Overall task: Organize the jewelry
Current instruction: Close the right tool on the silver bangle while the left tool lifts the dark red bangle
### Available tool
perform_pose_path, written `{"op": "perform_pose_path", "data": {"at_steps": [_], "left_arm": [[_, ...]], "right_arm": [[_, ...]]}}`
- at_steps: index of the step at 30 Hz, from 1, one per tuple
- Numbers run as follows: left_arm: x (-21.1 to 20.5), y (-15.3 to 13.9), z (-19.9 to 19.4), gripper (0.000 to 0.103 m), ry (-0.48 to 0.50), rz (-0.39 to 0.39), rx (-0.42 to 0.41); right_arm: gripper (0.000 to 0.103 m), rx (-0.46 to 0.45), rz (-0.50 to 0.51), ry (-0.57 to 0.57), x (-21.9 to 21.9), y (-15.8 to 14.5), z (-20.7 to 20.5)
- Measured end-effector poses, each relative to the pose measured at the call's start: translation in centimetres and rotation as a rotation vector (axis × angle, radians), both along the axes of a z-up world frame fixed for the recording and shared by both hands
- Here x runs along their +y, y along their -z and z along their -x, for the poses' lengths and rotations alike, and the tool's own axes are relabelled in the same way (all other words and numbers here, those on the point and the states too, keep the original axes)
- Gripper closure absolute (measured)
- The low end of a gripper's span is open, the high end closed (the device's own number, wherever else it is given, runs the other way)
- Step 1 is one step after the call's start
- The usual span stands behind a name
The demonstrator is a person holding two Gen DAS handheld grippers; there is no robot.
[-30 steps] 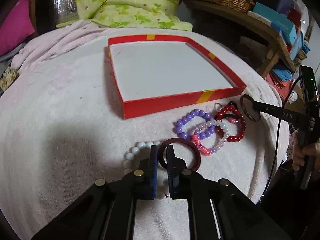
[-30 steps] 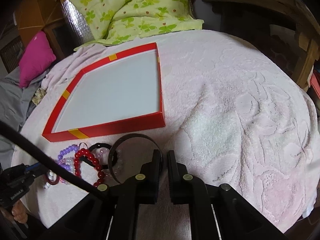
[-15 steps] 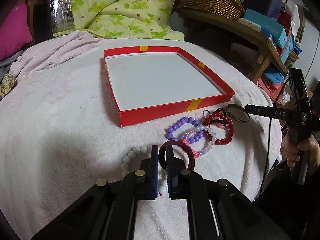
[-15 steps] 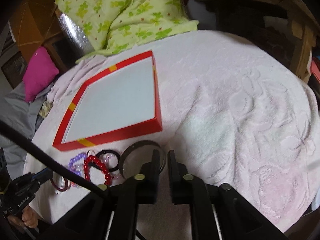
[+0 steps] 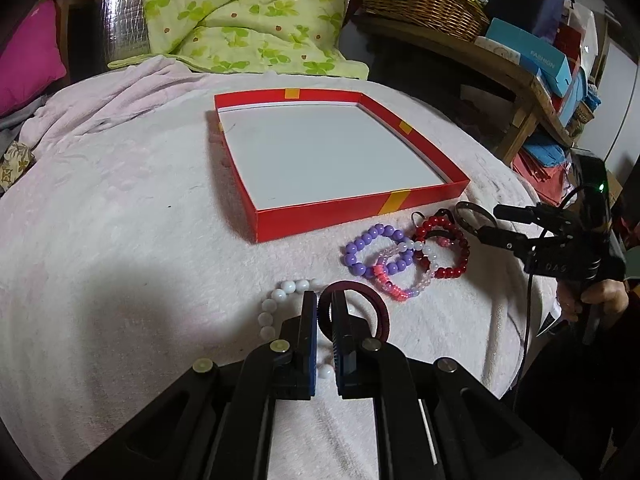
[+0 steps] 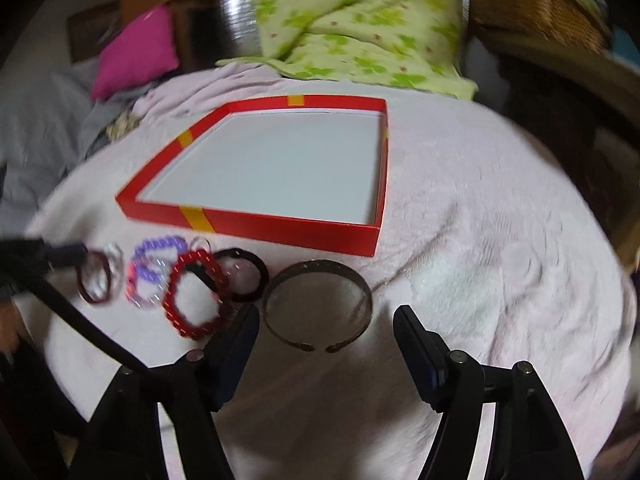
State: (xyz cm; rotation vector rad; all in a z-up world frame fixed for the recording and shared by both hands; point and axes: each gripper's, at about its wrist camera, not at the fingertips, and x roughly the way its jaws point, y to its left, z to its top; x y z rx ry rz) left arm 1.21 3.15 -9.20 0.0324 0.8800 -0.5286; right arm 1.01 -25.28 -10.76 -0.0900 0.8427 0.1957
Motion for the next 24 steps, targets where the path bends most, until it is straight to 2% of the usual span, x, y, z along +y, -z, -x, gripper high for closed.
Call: {"op": "perform_pose_path", "data": {"at_steps": [4,6,11,12,13,19,24], "left_arm": [[0.6,0.2,-0.4,0.096,-0.022,0.005,0.016],[0.6,0.2,-0.5,0.096,-0.023,0.006,0.019],[0.4,0.2,-0.5,0.096,-0.013,0.009,0.016],[0.4,0.1,-0.5,0.096,-0.014,0.013,0.016],[0.4,0.0,-0.6,0.096,-0.015,0.019,0.017],[0.0,-0.4,-0.5,0.096,-0.014,0.036,0.006],[0.0,-1.7,-0.9,0.096,-0.037,0.061,-0.032]], "right_arm": [[0.029,-0.015,0.095,-0.082,0.3,0.8,-1.0],[0.029,0.004,0.106,-0.092,0.2,1.2,-1.7],[0.030,0.042,0.005,-0.082,-1.2,1.6,-3.4],[0.035,0.043,-0.018,-0.075,-1.5,1.5,-3.5],[0.039,0.043,-0.023,-0.071,-1.6,1.5,-3.4],[0.039,0.046,-0.022,-0.043,-2.1,0.9,-2.4],[0.039,-0.060,-0.082,0.043,-3.5,-2.2,-0.6]]}}
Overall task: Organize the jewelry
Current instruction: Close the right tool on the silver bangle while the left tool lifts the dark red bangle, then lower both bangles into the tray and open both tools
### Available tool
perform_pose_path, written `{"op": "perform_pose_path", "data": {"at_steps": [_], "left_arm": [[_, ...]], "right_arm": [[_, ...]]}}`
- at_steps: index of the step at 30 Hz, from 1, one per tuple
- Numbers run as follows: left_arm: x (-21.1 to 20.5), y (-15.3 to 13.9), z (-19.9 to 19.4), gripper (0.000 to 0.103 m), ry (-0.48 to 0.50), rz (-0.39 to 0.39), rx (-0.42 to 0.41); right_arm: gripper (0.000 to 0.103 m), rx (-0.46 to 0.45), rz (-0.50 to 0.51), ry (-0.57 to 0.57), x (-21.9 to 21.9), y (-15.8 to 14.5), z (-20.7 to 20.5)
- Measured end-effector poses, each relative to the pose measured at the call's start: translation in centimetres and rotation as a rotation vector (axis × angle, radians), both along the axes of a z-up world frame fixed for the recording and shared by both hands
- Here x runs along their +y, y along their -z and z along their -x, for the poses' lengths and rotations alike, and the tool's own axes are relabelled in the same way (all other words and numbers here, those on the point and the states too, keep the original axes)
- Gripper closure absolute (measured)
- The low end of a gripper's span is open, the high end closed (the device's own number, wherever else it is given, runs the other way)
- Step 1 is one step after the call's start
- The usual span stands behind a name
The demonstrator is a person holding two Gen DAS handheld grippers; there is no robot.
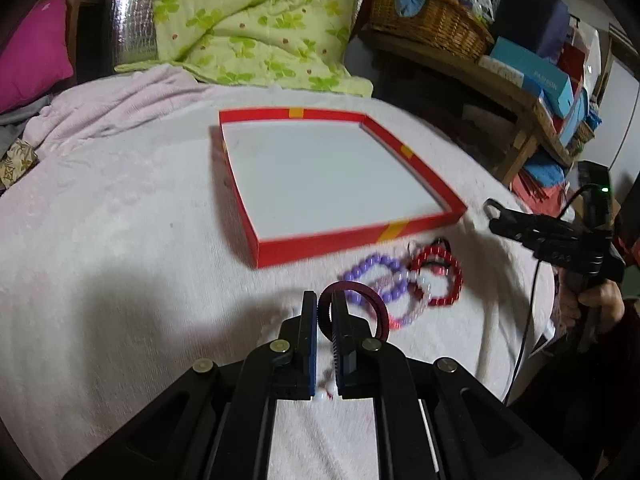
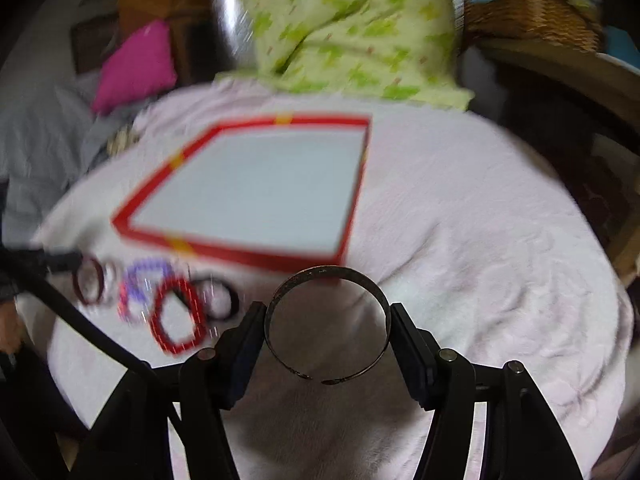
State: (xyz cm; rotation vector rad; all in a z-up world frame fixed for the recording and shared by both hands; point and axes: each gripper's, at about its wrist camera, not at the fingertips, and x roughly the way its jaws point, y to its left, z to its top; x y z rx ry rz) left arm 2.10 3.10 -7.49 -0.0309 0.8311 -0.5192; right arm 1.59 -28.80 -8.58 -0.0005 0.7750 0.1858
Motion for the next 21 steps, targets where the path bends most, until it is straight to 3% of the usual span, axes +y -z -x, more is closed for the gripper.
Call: {"op": "perform_pose_path", "data": {"at_steps": [4,7,14,21], "left_arm": [[-0.7,-1.7,-1.3,0.096,-0.043,0.017,-0.074],[-1.4,-2.5,-3.1,0.096,-0.085,0.021,-0.119],[-2.7,-1.0,-9.1,0.096,-0.188,-0.042,-0.086],[-3.6,0.3,-10.5,0.091,-0.205,-0.122,-0.047]], "right_arm": [[0.039,-0.102,-0.110,0.085,-0.2,-2.9,-0.3],[0.039,-0.122,-0.162,0.108,1.4,-3.9,-1.9],[0.039,0.062,-0.203,0.169,4.6,-1.4,-8.3],[0.038,0.180,-0.208,0.182,6.1,0.7,-12.7]]}}
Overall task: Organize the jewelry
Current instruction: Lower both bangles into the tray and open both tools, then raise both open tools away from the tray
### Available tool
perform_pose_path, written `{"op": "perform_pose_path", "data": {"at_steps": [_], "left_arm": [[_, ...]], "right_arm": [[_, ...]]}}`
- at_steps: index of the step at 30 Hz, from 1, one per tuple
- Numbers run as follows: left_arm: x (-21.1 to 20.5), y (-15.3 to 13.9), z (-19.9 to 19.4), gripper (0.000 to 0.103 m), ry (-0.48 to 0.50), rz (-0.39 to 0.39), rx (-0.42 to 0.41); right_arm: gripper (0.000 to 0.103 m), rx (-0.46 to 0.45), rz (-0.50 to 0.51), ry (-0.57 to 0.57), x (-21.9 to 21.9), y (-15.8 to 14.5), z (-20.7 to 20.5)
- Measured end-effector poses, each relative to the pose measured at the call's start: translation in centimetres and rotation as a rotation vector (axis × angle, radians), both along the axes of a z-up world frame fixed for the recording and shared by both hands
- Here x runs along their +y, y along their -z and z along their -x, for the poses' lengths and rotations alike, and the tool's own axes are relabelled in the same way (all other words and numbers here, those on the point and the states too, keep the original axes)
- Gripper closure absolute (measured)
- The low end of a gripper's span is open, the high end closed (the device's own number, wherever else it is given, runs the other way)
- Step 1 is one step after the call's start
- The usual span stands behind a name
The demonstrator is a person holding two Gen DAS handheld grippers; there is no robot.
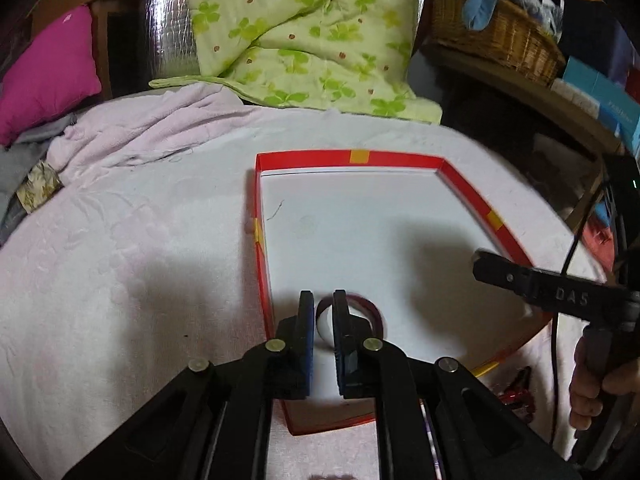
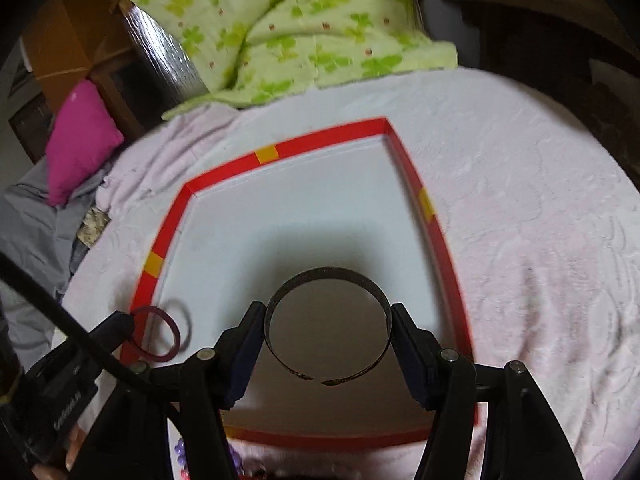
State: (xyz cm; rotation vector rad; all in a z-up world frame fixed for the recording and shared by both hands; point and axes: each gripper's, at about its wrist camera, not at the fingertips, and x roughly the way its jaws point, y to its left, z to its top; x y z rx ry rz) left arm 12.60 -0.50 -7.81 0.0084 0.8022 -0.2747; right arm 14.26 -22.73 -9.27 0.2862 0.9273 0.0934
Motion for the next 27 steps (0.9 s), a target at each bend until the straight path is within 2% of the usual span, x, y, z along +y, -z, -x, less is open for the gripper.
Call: {"op": "perform_pose_path", "data": {"at_steps": [2,3,4,15,20,27], "left_arm": [[-0.2,0.0,0.2,0.069,-0.010,-0.038,-0.004],[-0.2,-0.1,0.4,0.052,-0.021,-0.051,-0.014],[-0.2,-0.3,0.6,0.046,-0.031,-0.064,-0.028],[0.1,-1.8,3.3,0.044,-0.088,-0.178,-0.111],[0.8,-2.3,4.8,0.044,-0.124,-0.203,-0.132],[1.6,-2.8,6.8,0.043,-0.138,-0.232,-0.160]], "right_arm": [[0.036,0.018,-0.003,-0.005,0.4,0.3,-0.6],[0.034,0.022,-0.004,-0.007,0.4,0.4,-0.7],[0.033,0.025,0.000,-0.009,0.5,0.4,-0.8],[0.033,-0.109,-0.012,0.028,-1.0,-3.0,3.1],[0.033,-0.163,-0.045,0.040,-1.8,-4.5,5.4],[0.033,-0.222,-0.032,-0.005,-1.2,-5.6,8.5]]}}
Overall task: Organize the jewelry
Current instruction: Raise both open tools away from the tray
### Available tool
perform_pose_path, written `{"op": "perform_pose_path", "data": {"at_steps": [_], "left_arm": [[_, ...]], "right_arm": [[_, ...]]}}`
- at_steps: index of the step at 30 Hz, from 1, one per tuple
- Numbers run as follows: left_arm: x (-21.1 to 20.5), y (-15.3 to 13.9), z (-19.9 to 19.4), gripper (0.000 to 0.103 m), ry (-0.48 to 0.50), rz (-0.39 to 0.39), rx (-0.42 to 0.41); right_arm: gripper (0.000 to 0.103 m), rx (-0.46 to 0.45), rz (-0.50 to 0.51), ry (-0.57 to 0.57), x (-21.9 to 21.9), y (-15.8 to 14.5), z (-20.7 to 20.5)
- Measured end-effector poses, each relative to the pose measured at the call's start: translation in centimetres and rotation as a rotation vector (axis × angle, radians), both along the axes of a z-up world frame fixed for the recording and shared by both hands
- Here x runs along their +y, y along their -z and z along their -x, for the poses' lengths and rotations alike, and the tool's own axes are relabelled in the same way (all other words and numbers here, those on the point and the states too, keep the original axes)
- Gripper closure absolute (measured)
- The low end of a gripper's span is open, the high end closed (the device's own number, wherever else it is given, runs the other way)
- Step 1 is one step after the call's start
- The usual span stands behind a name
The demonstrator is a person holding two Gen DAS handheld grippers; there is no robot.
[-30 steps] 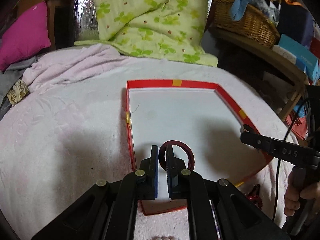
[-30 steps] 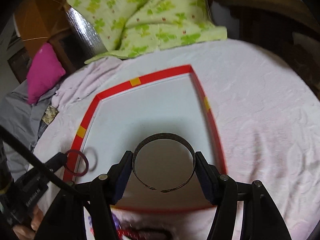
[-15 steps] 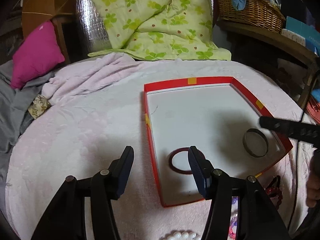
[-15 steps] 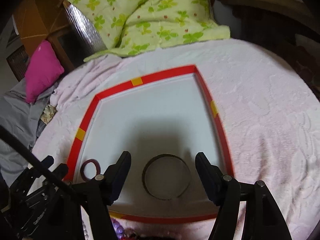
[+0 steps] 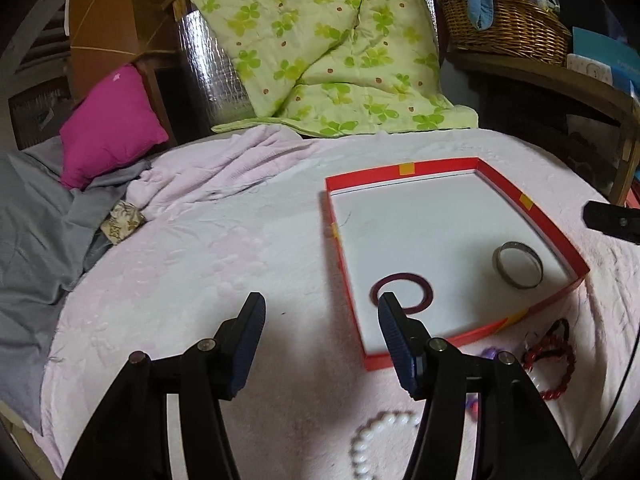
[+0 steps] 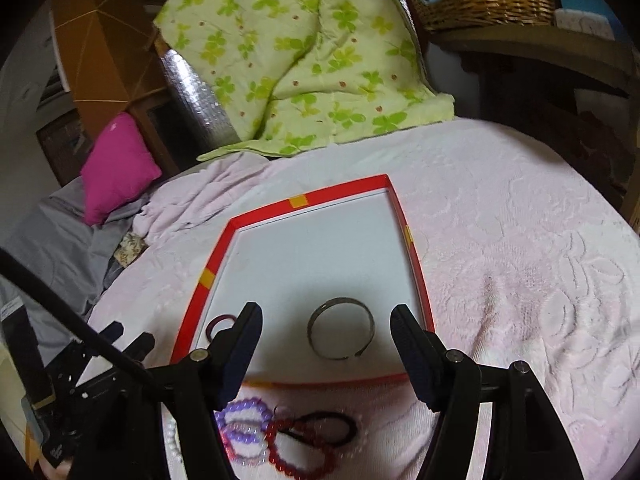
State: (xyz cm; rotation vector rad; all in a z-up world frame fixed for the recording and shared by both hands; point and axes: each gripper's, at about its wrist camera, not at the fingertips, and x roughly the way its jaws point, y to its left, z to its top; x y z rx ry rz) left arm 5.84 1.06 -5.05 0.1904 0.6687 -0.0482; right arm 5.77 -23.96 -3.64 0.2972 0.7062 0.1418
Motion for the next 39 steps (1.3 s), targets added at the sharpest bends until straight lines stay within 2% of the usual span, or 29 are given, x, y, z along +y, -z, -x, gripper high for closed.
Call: {"op": "perform_pose_path", "data": {"at_steps": [11,20,31,35,39], "left_arm": [[2.4,-0.2,2.2,0.043,-0.033,0.002,-0.016],[3.9,-0.5,2.5,0.043,-0.039,0.025,-0.026],[5.0,-0.5,2.8,0.043,-0.043,0.033,-0.027],[5.1,-0.3,2.7,0.043,-0.031,0.032,-0.016],[4.9,0.3,2.4,0.043,0.008,0.039,0.026]], "right_arm": [[0.033,-0.019,-0.022,-0.010,-0.7,0.1,5.2],[0.033,0.007,0.005,-0.033,0.2,0.9,6.4],[0.050,0.050,0.025,-0.090,1.7,1.8,5.8],[0.052,0.069,0.017,-0.108,1.5,2.2,5.5],[0.053,0.092,-0.033,-0.112,0.4,2.8,5.3]]}}
